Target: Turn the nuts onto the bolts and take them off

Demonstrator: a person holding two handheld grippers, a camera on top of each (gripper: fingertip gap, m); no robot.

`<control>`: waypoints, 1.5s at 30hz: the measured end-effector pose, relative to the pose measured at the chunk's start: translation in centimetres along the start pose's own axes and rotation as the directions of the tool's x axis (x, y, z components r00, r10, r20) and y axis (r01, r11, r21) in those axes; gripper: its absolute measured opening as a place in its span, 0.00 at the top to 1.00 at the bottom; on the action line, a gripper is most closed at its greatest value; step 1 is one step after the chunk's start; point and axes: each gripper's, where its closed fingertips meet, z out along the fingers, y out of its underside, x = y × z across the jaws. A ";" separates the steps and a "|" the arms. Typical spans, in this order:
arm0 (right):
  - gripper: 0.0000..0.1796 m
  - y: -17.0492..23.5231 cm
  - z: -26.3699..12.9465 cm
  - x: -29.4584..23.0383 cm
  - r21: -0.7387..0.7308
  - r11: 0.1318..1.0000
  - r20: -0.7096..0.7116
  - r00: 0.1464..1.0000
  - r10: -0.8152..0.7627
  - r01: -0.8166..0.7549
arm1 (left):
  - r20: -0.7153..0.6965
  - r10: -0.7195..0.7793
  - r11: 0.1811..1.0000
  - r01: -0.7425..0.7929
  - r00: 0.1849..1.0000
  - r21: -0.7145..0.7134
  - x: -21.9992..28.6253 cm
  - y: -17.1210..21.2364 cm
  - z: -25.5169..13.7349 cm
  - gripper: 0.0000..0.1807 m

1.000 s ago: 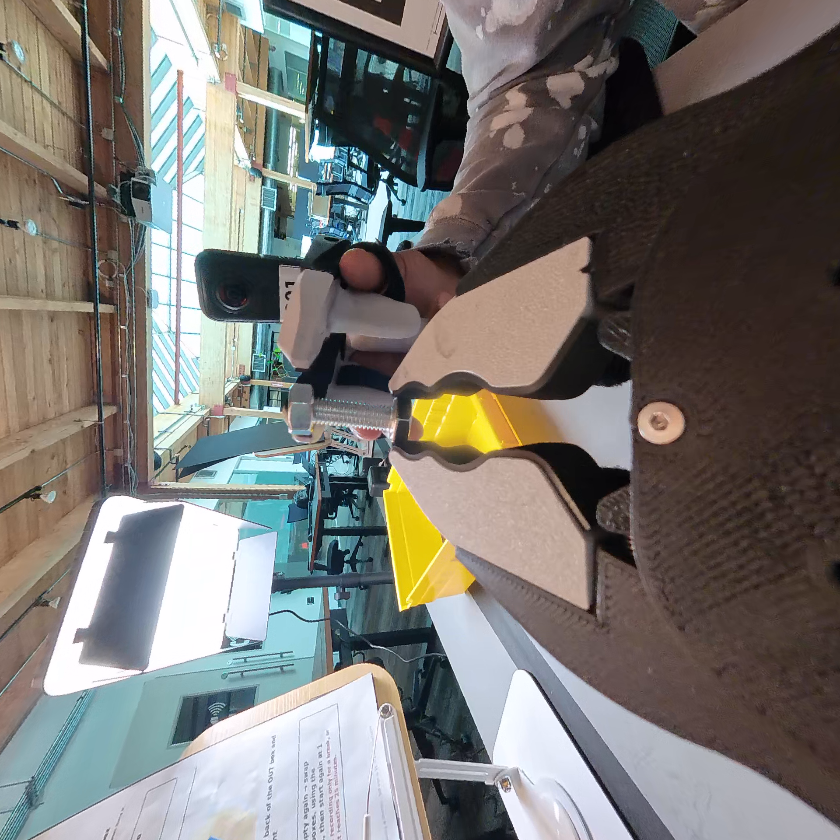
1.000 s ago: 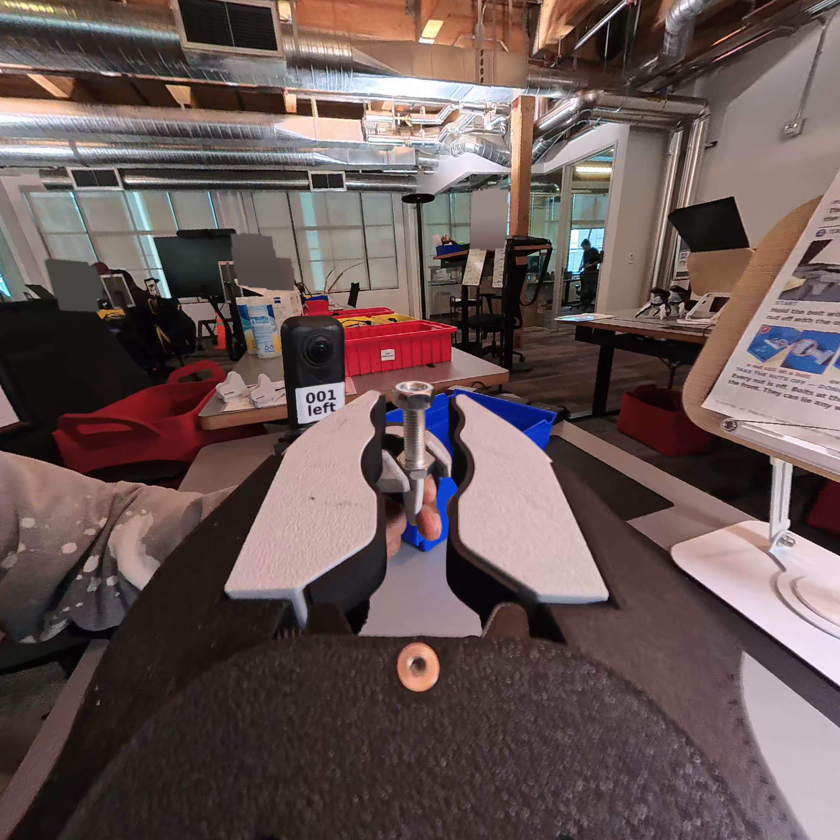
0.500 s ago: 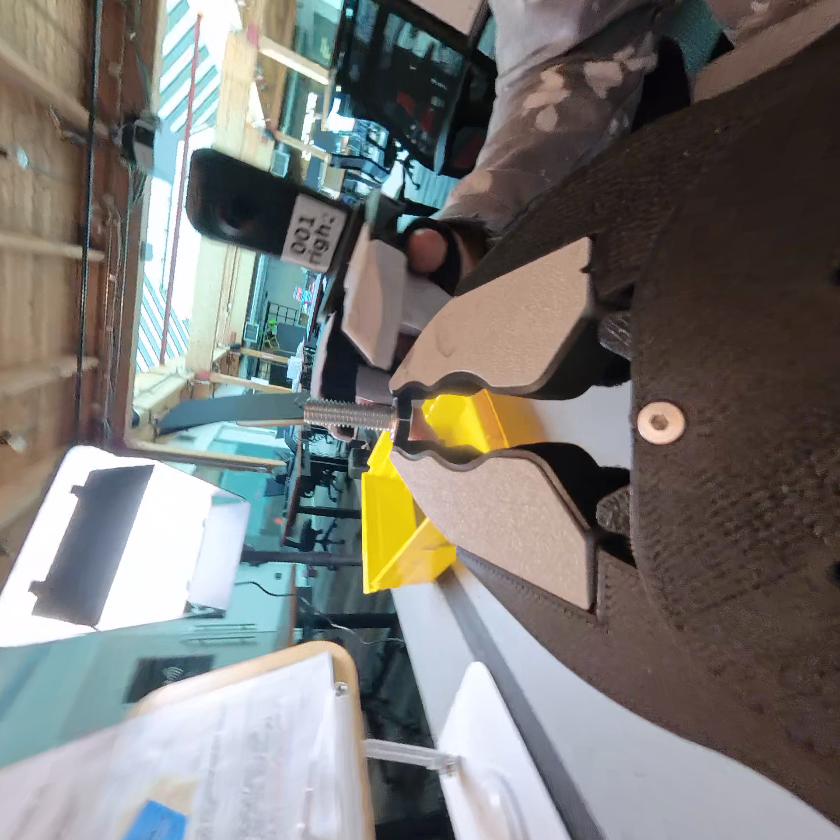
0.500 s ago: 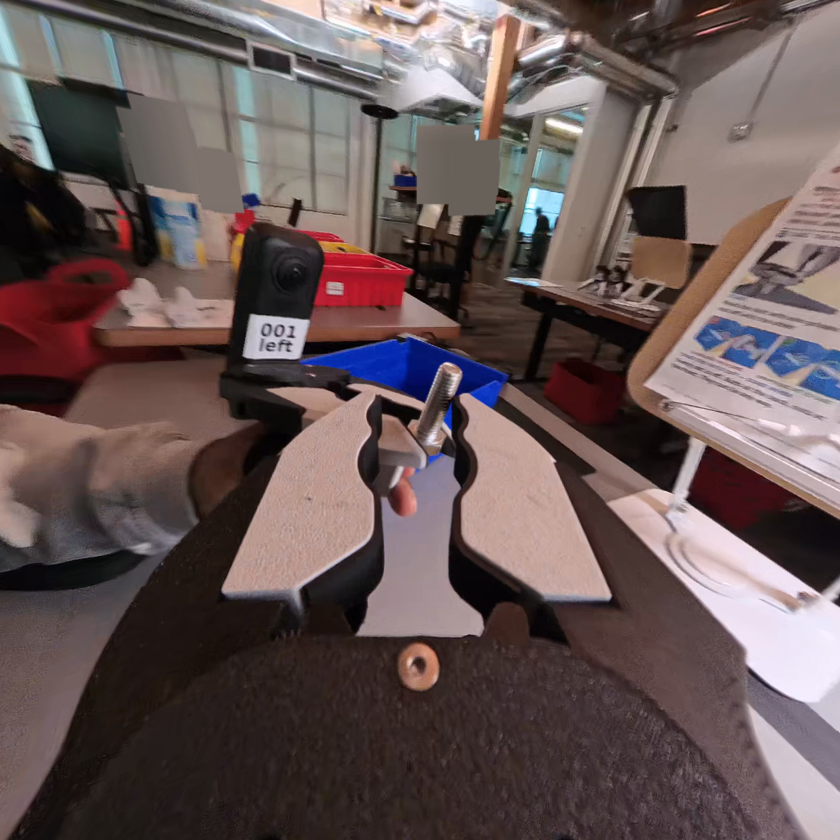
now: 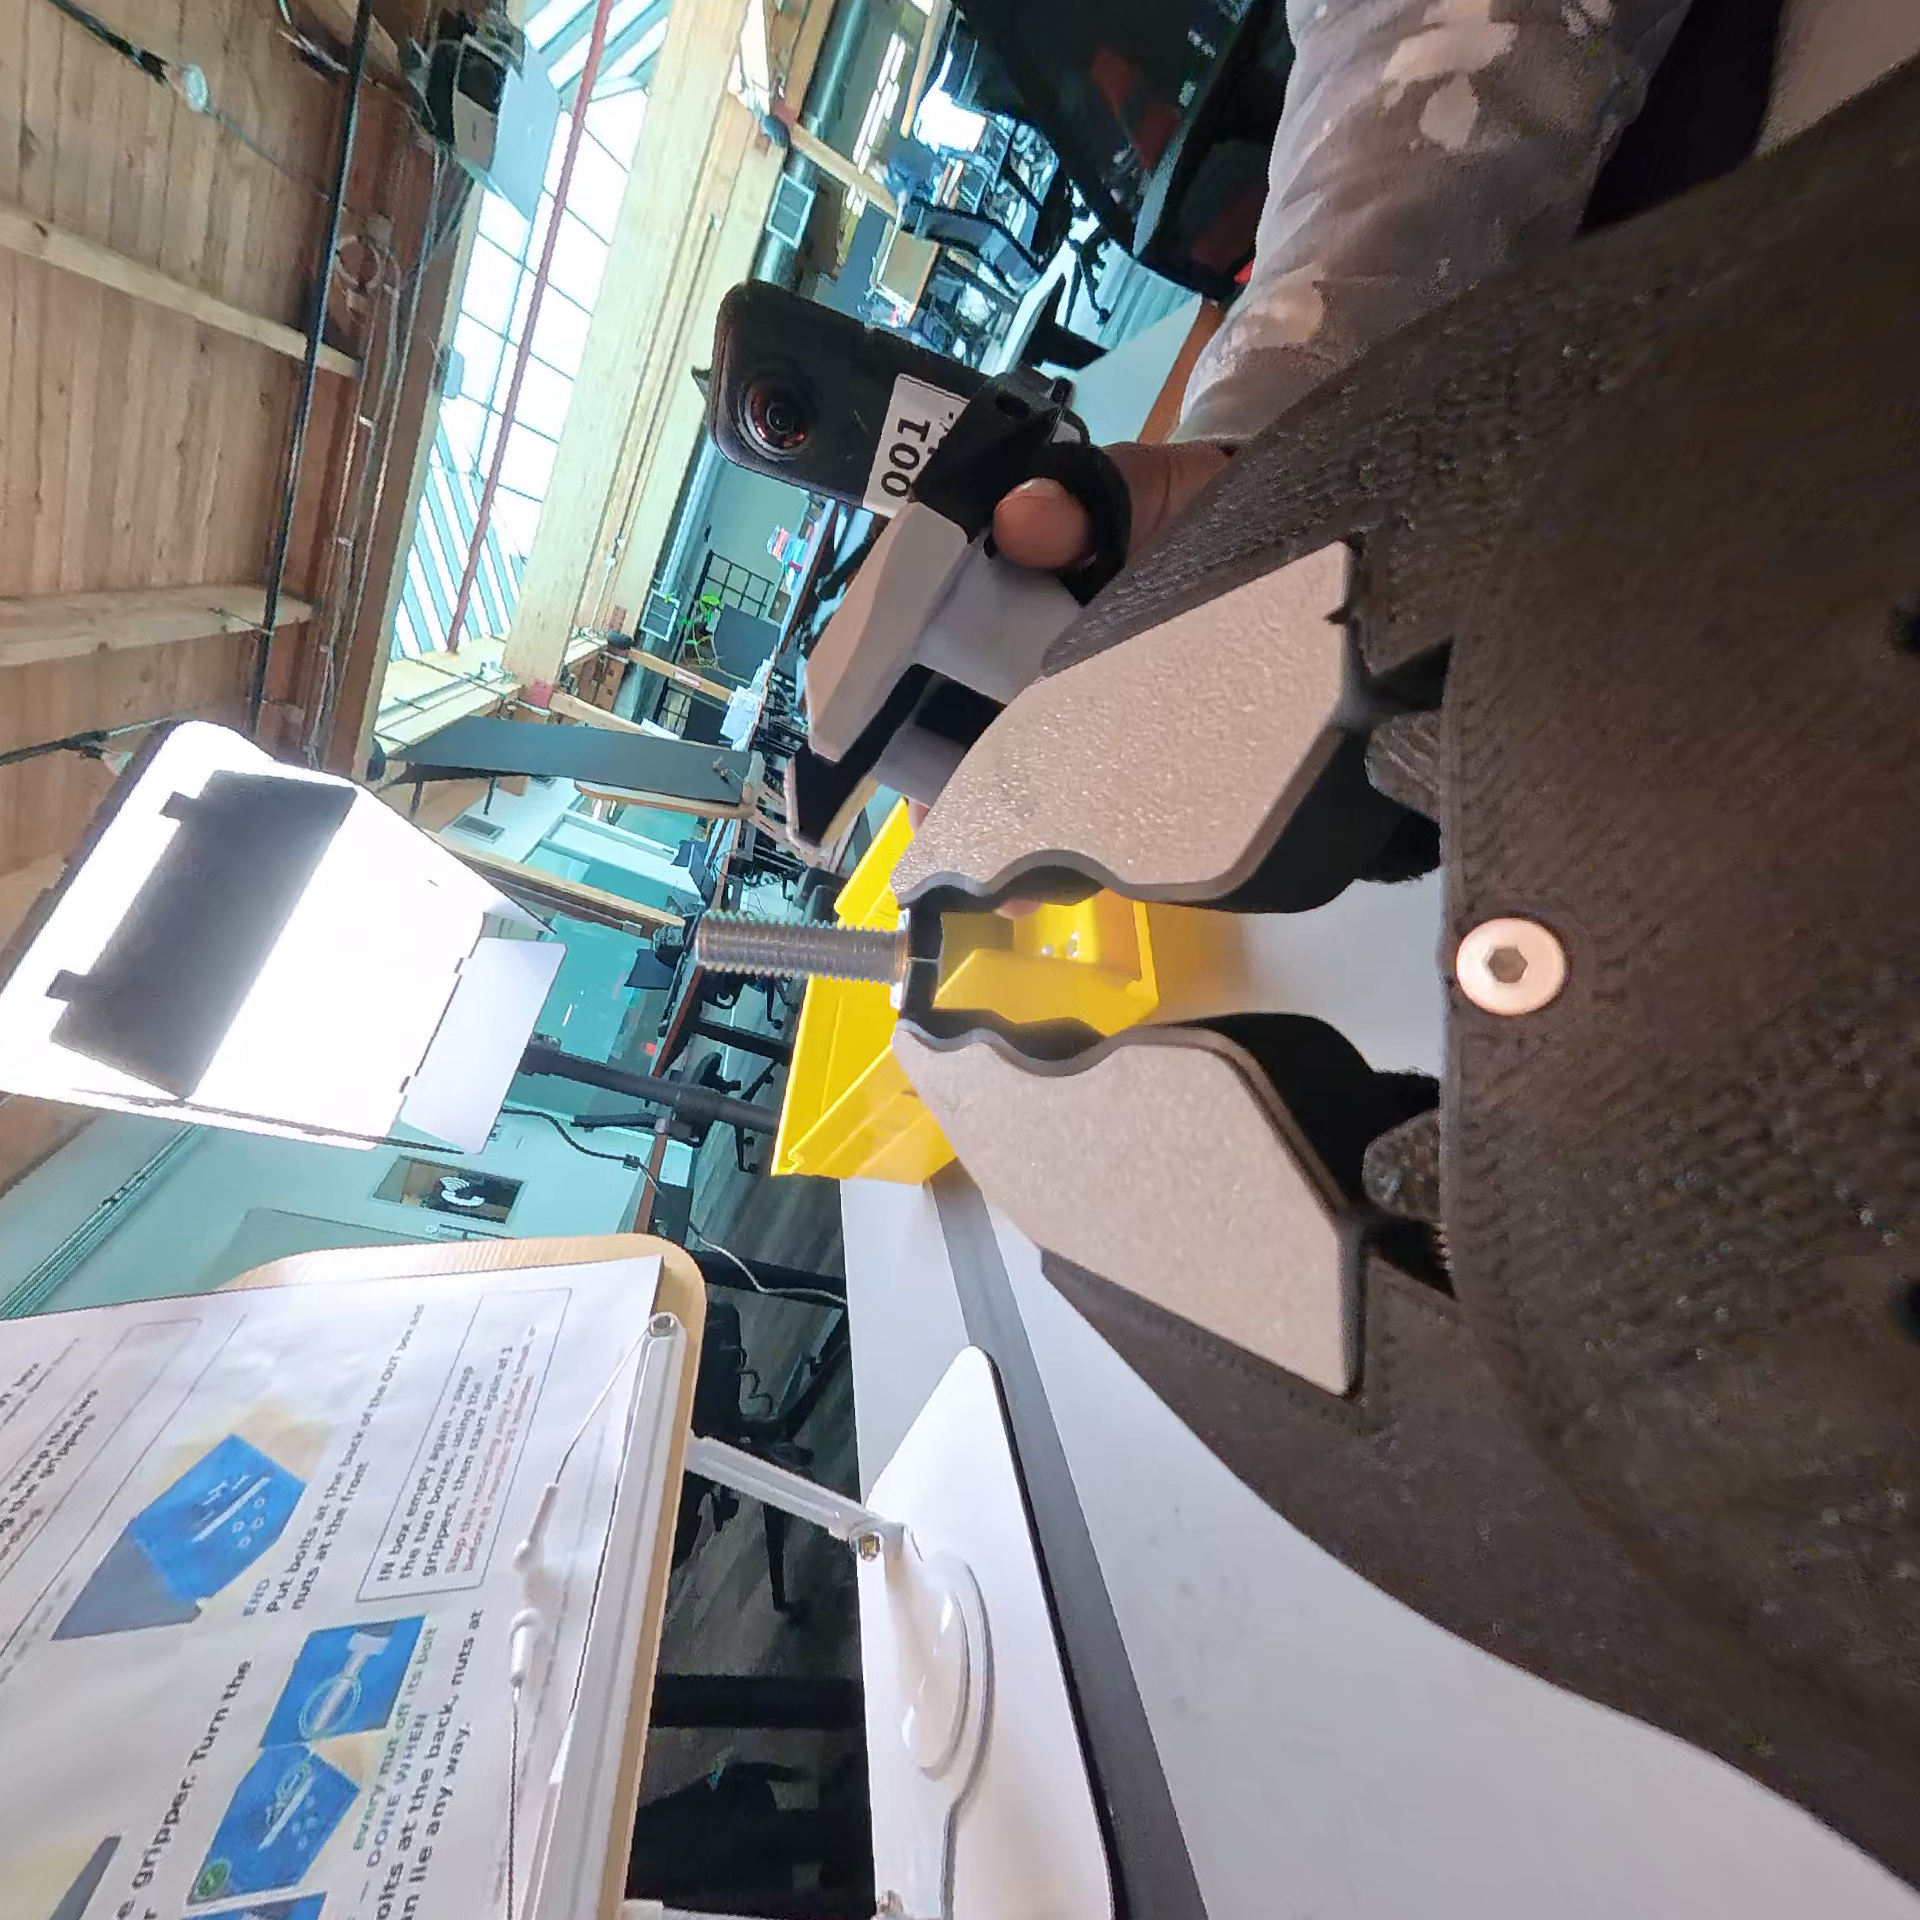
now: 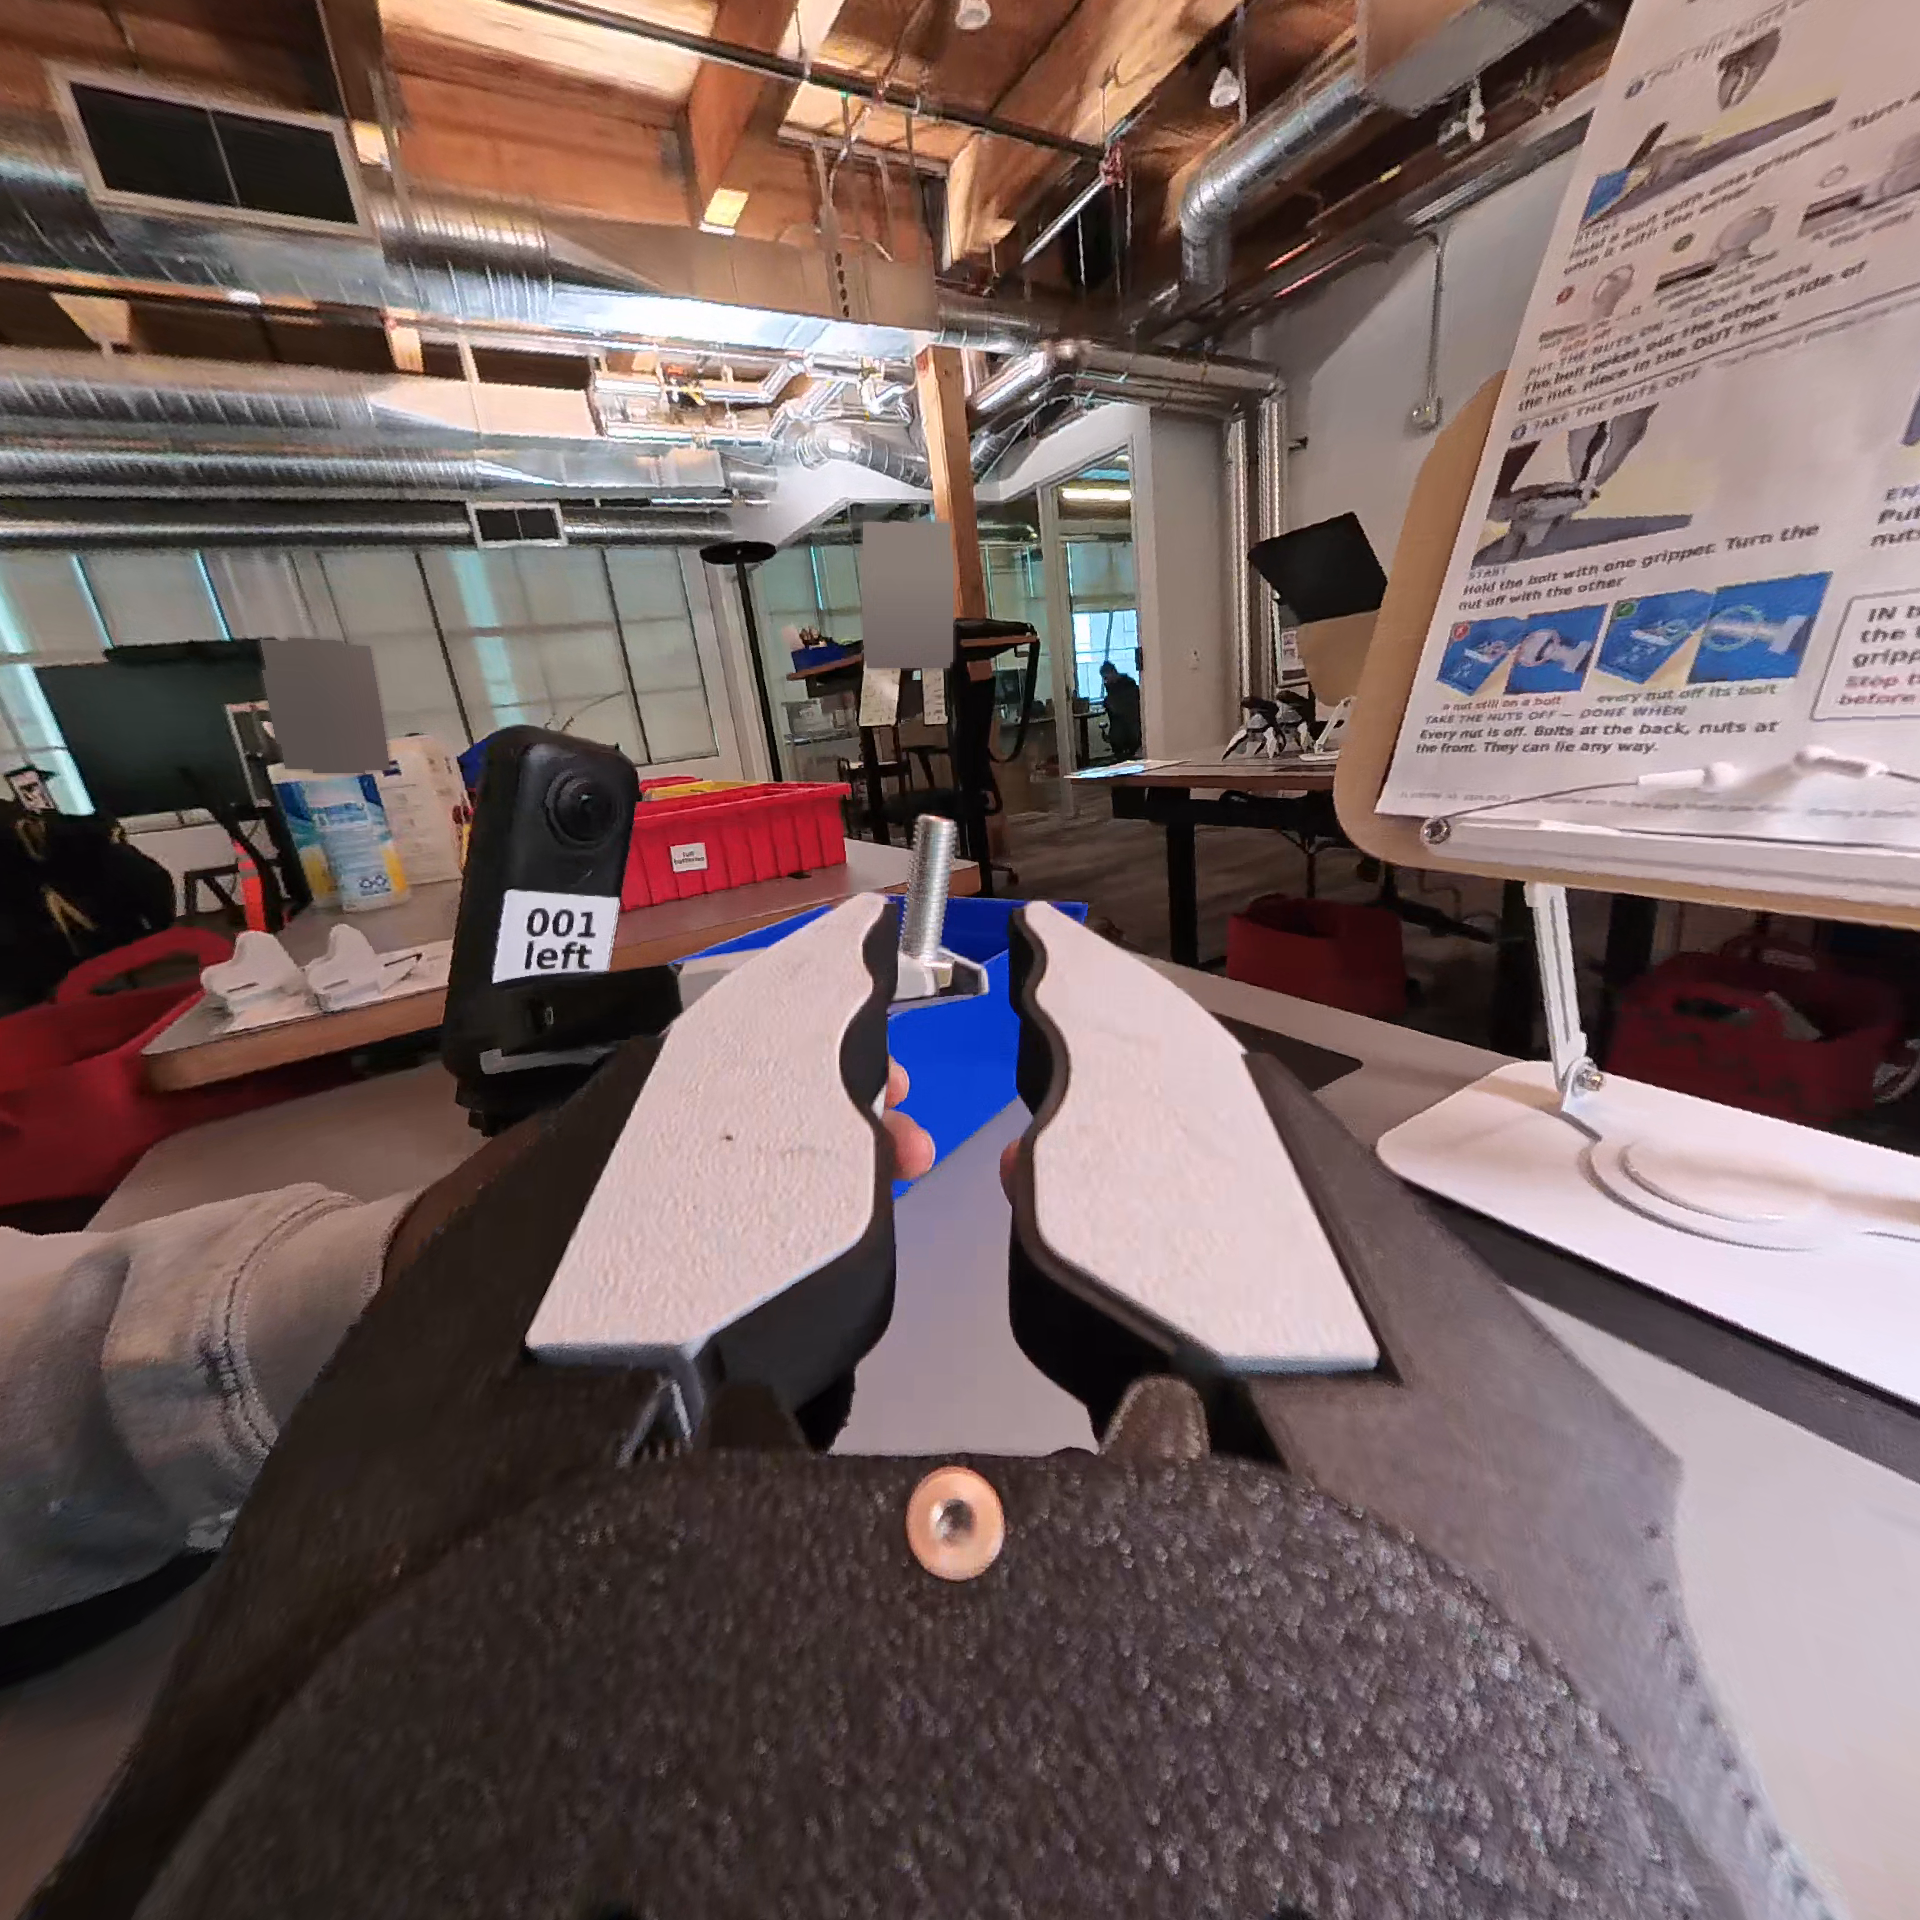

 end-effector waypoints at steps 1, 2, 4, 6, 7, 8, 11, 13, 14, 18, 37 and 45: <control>0.89 0.3 0.0 0.1 -0.003 1.000 -0.001 1.000 0.008 -0.008 | 0.005 0.008 1.000 -0.008 1.000 -0.003 -0.3 0.0 0.0 0.90; 0.89 0.6 0.0 0.3 -0.005 1.000 0.000 1.000 0.015 -0.015 | 0.010 0.015 1.000 -0.015 1.000 -0.003 -0.6 0.0 -0.1 0.90; 0.89 1.0 0.0 0.7 -0.015 1.000 -0.001 1.000 0.023 -0.023 | 0.020 0.026 1.000 -0.026 0.999 -0.005 -1.3 0.1 -0.3 0.90; 0.89 1.3 -0.2 1.4 -0.012 0.999 -0.011 0.999 0.039 -0.039 | 0.030 0.021 1.000 -0.021 0.999 -0.012 -2.0 0.4 -0.3 0.90; 0.90 1.5 -0.3 1.7 -0.013 0.999 -0.013 0.999 0.052 -0.052 | 0.033 0.017 1.000 -0.016 0.999 -0.016 -2.3 0.6 -0.4 0.90; 0.90 1.6 -0.3 2.0 -0.016 0.998 -0.014 0.998 0.064 -0.064 | 0.036 0.014 1.000 -0.014 0.999 -0.020 -2.5 0.7 -0.4 0.90; 0.89 1.5 -0.5 2.3 -0.016 0.996 -0.007 0.996 0.084 -0.085 | 0.030 0.013 1.000 -0.012 0.999 -0.024 -2.7 1.0 -0.3 0.90; 0.89 1.1 -0.6 2.2 -0.029 0.998 0.009 0.998 0.063 -0.062 | 0.020 0.021 1.000 -0.021 1.000 -0.019 -2.5 1.0 -0.2 0.90; 0.89 0.6 -0.7 2.2 -0.037 0.998 0.015 0.999 0.042 -0.041 | 0.018 0.029 0.999 -0.029 0.999 -0.015 -2.3 0.9 -0.2 0.90; 0.88 -2.8 -2.0 3.1 -0.119 0.990 -0.016 0.997 -0.072 0.070 | 0.022 0.079 0.997 -0.079 0.997 0.004 -2.0 0.1 -0.4 0.90; 0.86 14.1 -22.0 5.7 -0.914 0.382 -0.255 0.927 -0.277 -0.137 | 0.046 0.158 0.987 -0.158 0.986 0.001 -1.5 -0.7 -0.7 0.90; 0.96 3.9 -18.2 9.2 -0.812 0.579 -0.316 0.884 -0.345 -0.065 | 0.050 0.171 0.985 -0.171 0.984 -0.003 -1.9 -1.1 -0.8 0.90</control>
